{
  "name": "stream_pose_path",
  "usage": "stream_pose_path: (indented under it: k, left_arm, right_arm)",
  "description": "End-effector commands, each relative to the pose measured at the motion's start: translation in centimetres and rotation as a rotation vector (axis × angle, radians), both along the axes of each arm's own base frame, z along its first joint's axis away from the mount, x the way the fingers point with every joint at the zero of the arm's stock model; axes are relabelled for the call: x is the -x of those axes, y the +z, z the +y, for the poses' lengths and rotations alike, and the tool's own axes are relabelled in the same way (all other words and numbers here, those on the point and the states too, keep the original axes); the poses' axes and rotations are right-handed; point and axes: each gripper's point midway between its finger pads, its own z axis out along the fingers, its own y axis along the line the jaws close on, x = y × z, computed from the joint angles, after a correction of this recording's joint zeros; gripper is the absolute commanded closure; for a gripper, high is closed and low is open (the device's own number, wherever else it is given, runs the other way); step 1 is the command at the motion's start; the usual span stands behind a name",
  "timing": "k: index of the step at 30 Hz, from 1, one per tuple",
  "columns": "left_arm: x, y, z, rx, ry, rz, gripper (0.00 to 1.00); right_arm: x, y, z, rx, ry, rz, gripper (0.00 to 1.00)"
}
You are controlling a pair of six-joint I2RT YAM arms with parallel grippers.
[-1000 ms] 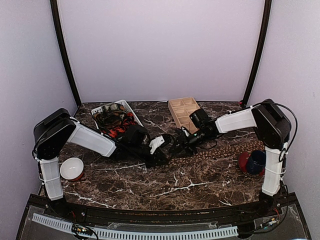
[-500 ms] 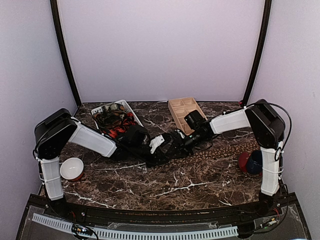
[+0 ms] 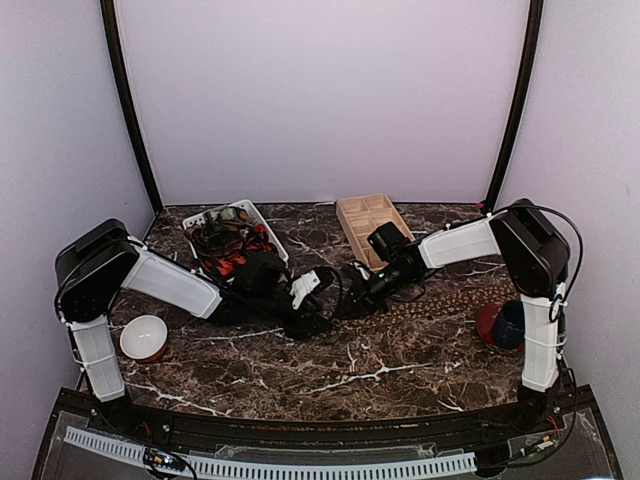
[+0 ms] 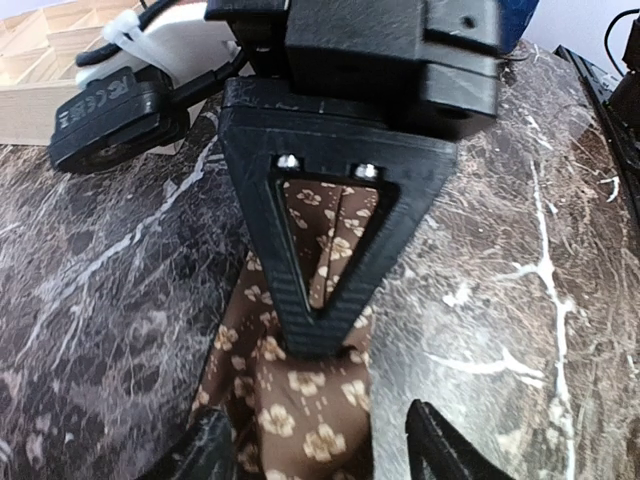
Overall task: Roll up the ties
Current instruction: Adjust the tie at the center of the board.
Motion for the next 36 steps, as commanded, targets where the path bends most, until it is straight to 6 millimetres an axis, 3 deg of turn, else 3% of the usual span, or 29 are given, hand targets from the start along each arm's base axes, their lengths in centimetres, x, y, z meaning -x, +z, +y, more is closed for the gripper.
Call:
stream_pose_path:
  k: [1, 7, 17, 22, 25, 36]
  left_arm:
    - [0.5, 2.7, 1.0, 0.038, 0.006, -0.059, 0.36]
    - [1.1, 1.3, 1.3, -0.004, -0.024, -0.060, 0.38]
    - [1.0, 0.0, 0.2, -0.022, -0.063, -0.041, 0.56]
    - [1.0, -0.2, 0.1, -0.027, -0.067, -0.041, 0.66]
    - [0.9, 0.0, 0.0, -0.022, -0.066, -0.047, 0.70]
    - [-0.1, 0.8, -1.1, 0.004, -0.042, -0.053, 0.73]
  right_arm:
    - [-0.8, 0.2, -0.1, 0.006, -0.008, -0.028, 1.00]
    - [-1.3, 0.9, -0.1, -0.014, -0.015, -0.038, 1.00]
    - [-1.6, 1.3, -0.3, -0.023, -0.022, -0.037, 0.99]
    - [-1.8, 2.5, -0.1, -0.044, -0.030, -0.044, 0.67]
    - [-1.7, 2.9, 0.2, -0.052, -0.029, -0.042, 0.56]
    - [-0.6, 2.6, 1.5, -0.059, 0.009, -0.026, 0.54]
